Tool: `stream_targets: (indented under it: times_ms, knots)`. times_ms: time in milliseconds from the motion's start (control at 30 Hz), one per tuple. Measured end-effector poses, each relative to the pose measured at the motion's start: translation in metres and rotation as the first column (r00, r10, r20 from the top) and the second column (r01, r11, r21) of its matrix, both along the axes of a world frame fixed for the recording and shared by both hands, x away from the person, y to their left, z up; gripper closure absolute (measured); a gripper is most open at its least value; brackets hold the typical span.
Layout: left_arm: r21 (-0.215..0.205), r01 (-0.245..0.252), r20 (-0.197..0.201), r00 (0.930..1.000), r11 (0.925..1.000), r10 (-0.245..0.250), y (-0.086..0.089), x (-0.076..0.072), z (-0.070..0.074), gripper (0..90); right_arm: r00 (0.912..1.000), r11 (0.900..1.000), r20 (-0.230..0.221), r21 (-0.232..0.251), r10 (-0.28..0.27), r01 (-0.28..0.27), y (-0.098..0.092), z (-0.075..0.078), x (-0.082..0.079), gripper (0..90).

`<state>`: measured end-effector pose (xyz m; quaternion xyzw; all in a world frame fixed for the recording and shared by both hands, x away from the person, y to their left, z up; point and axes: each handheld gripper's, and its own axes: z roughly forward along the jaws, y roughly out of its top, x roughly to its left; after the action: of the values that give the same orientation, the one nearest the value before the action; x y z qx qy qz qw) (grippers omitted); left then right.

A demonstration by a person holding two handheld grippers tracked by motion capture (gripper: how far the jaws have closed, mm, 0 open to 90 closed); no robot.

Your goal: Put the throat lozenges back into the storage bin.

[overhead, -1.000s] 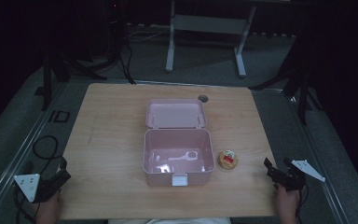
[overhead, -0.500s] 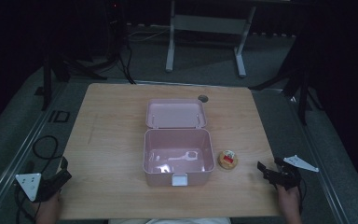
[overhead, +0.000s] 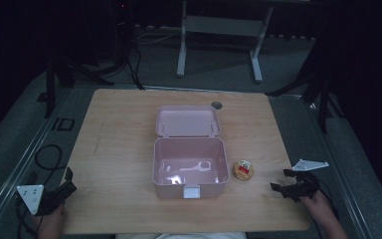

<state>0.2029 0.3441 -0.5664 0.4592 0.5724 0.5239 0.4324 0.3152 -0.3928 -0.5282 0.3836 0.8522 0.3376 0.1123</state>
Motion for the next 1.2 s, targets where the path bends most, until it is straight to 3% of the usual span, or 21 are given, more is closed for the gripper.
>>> stream_targets:
  times_ms: [133, 200, 267, 500, 667, 800, 900, 967, 1033, 1200]
  knots:
    - [0.003, 0.003, -0.003, 1.0000, 1.0000, -0.003, 0.000, 0.000, 0.000, 1.0, 0.9955, 0.993, -0.060, -0.086, 0.073, -0.078, 0.008, 0.006, 0.004, 12.6]
    - [0.007, 0.005, -0.003, 1.0000, 1.0000, -0.005, 0.000, 0.000, 0.000, 1.0, 0.9906, 0.985, -0.090, -0.127, 0.103, -0.114, 0.012, 0.011, 0.006, 12.8]
    - [0.007, 0.006, -0.004, 1.0000, 1.0000, -0.006, -0.001, 0.001, 0.000, 1.0, 0.9857, 0.975, -0.116, -0.172, 0.123, -0.142, 0.015, 0.014, 0.007, 13.0]
    - [0.010, 0.011, -0.007, 0.9999, 0.9999, -0.011, -0.001, 0.001, 0.000, 1.1, 0.9574, 0.923, -0.232, -0.302, 0.172, -0.239, 0.025, 0.025, 0.014, 13.0]
    - [0.018, 0.017, -0.012, 0.9998, 0.9997, -0.016, -0.002, 0.001, 0.000, 1.0, 0.9302, 0.861, -0.323, -0.409, 0.174, -0.303, 0.035, 0.032, 0.018, 13.0]
    - [0.018, 0.020, -0.014, 0.9997, 0.9996, -0.019, -0.002, 0.001, 0.000, 1.0, 0.9049, 0.813, -0.388, -0.462, 0.174, -0.355, 0.043, 0.035, 0.023, 13.1]
    - [0.018, 0.022, -0.014, 0.9997, 0.9996, -0.022, -0.002, 0.001, 0.000, 1.0, 0.8820, 0.787, -0.439, -0.477, 0.172, -0.391, 0.048, 0.037, 0.026, 13.4]
    - [0.017, 0.023, -0.012, 0.9997, 0.9996, -0.023, -0.002, 0.001, 0.000, 1.0, 0.8769, 0.772, -0.449, -0.491, 0.173, -0.403, 0.051, 0.037, 0.027, 13.4]
    - [0.017, 0.025, -0.012, 0.9996, 0.9995, -0.025, -0.002, 0.001, 0.000, 1.0, 0.8724, 0.770, -0.457, -0.490, 0.173, -0.409, 0.054, 0.037, 0.028, 13.4]
    - [0.023, 0.029, -0.018, 0.9994, 0.9993, -0.029, -0.002, 0.001, 0.000, 1.0, 0.8651, 0.781, -0.467, -0.466, 0.182, -0.416, 0.058, 0.038, 0.029, 13.3]
